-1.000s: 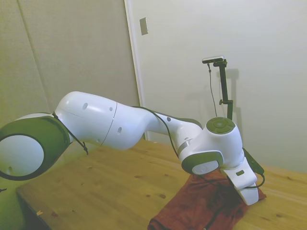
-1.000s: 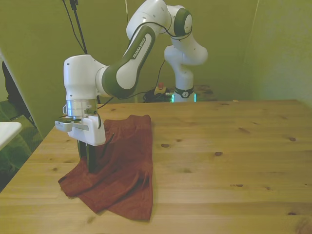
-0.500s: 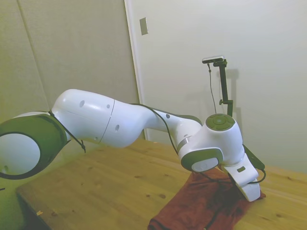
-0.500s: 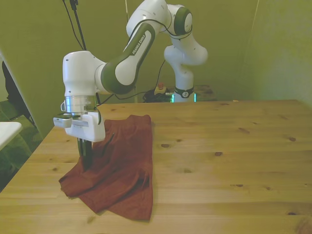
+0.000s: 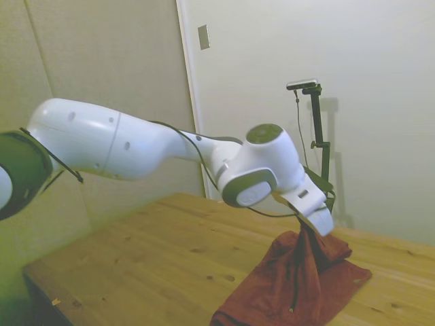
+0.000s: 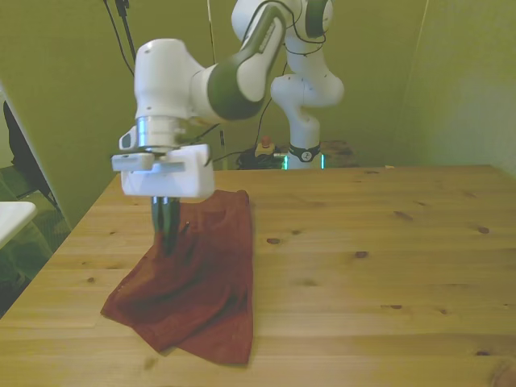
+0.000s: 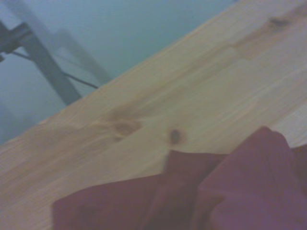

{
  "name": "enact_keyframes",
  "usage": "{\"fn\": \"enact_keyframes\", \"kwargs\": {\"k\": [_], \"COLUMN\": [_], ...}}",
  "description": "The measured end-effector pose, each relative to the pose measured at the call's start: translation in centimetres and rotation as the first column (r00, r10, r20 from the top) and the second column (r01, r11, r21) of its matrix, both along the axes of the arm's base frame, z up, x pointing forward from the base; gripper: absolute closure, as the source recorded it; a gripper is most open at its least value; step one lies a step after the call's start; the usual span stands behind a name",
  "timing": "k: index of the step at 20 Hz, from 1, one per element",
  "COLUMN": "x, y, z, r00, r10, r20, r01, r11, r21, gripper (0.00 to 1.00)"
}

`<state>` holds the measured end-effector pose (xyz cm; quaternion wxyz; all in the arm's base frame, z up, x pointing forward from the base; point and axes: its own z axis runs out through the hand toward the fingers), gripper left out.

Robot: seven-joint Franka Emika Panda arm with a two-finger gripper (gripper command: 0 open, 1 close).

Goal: Unfold the shorts

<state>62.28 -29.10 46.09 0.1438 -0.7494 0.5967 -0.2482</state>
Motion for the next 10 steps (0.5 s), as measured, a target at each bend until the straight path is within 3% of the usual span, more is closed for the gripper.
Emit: {"fn": "enact_keyframes", "kwargs": {"k": [5, 10], "x": [2.6, 5.6], "y": [12.8, 25.8], "z": [2.7, 0.7], "r00": [0.995, 0.974], "r10": [0.096, 0.180], "r20": [-0.039, -0.135], "r01": [-0.100, -0.207], "r11": [0.988, 0.952], "r21": [-0.118, -0.226], "gripper": [1.00, 1.00]}}
